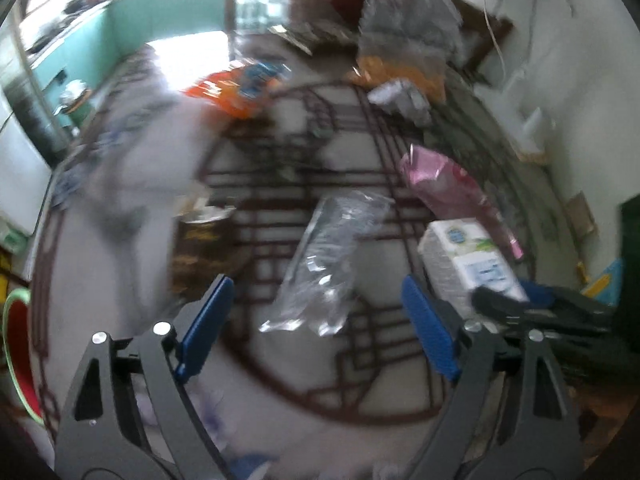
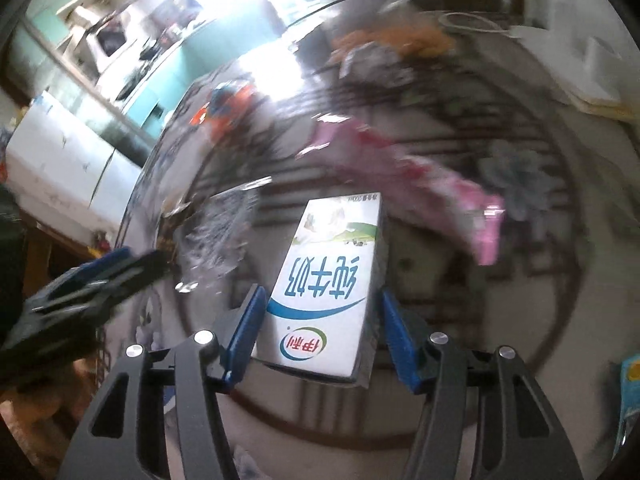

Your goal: Collect trash

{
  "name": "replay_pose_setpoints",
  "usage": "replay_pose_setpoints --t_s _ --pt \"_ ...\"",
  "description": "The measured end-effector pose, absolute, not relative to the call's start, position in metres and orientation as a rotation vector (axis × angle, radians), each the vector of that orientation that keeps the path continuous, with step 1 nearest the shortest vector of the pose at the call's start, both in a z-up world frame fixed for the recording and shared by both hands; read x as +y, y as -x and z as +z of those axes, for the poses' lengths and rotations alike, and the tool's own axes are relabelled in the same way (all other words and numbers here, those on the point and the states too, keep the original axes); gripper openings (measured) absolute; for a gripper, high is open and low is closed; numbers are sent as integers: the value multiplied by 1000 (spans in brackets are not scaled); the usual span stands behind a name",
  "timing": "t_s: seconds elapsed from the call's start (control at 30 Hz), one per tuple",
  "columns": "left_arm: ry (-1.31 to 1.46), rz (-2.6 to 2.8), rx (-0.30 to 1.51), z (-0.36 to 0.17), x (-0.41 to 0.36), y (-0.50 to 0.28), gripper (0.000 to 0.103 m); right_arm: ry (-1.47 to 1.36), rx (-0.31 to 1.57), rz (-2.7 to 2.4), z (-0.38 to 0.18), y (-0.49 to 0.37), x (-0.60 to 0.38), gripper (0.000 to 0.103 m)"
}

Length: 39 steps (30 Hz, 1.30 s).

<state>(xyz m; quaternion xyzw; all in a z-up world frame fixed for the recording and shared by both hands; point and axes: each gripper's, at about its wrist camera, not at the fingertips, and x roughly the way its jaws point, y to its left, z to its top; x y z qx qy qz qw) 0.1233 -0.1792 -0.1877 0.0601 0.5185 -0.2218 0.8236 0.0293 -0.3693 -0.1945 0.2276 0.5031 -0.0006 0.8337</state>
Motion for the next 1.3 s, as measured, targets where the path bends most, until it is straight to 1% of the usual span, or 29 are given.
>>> replay_pose_setpoints --t_s 0.03,0.07,0.13,0.17,0.2,0.3,0.33,0.37,0.4,0.43,0.53,0.6,0.63,0.67,0.73,0.77,0.8,0.83,0.9,0.93,0.97,1.03,1.07,1.13,1.23,1.3 --pt "-139 -481 1118 -196 -186 -129 82 -488 1059 -12 -193 -28 -375 56" --pt "-144 -485 1129 -201 -191 -133 78 -497 1049 -24 -192 -26 -380 56" --pt "-151 -493 1170 -218 -200 -144 63 -507 1040 -39 -192 -26 -385 56" --pt "-154 -491 1190 -225 -201 -148 42 -513 1036 -45 -192 -27 -388 56" --pt "-162 -483 1208 -231 -202 -151 32 -516 1033 -48 -192 -27 -388 56" --pt "-152 -494 1199 -227 -202 -153 30 -503 1016 -45 -184 -28 -388 55" --pt "-161 -495 1179 -221 -201 -150 30 -494 1009 -43 -182 -27 -387 49" --pt "-167 -495 1164 -216 -200 -148 30 -488 1006 -36 -180 -28 -386 11" --pt "-168 -494 1147 -210 -199 -145 30 -490 1015 -16 -178 -31 -384 0" --pt "-167 -494 1134 -203 -197 -143 30 -489 1014 -4 -177 -32 -380 4" --pt "-163 -480 1088 -184 -190 -133 30 -426 1025 6 -174 -35 -368 3" --pt "-154 -470 1066 -172 -184 -128 30 -405 1039 21 -175 -34 -360 7" --pt "-145 -463 1056 -166 -179 -124 30 -398 1039 16 -175 -33 -359 14" --pt "-133 -459 1046 -160 -175 -121 30 -388 1033 17 -173 -32 -358 34" --pt "-118 -450 1028 -151 -166 -115 30 -336 1023 1 -172 -32 -355 54" --pt "-112 -444 1022 -147 -161 -110 30 -280 1026 -9 -172 -34 -352 56" --pt "-108 -439 1019 -144 -157 -108 30 -244 1040 -3 -174 -37 -350 61" --pt "-101 -430 1014 -140 -151 -103 30 -206 1060 7 -177 -41 -347 71" --pt "-88 -414 1002 -135 -142 -96 30 -111 1087 23 -184 -48 -338 72" --pt "-80 -406 997 -133 -138 -92 30 -62 1110 36 -190 -53 -333 76" --pt "-68 -392 990 -128 -131 -87 30 -5 1139 44 -199 -58 -327 77" --pt "-57 -374 977 -122 -123 -79 30 57 1182 47 -215 -63 -319 77" --pt "-53 -360 965 -117 -118 -74 30 80 1200 49 -222 -65 -316 73" --pt "-52 -335 944 -109 -110 -67 30 117 1233 39 -235 -67 -310 60" --pt "-43 -288 896 -92 -93 -55 30 75 1227 45 -232 -63 -308 54" --pt "-31 -269 873 -84 -84 -49 30 30 1193 64 -219 -56 -306 52"
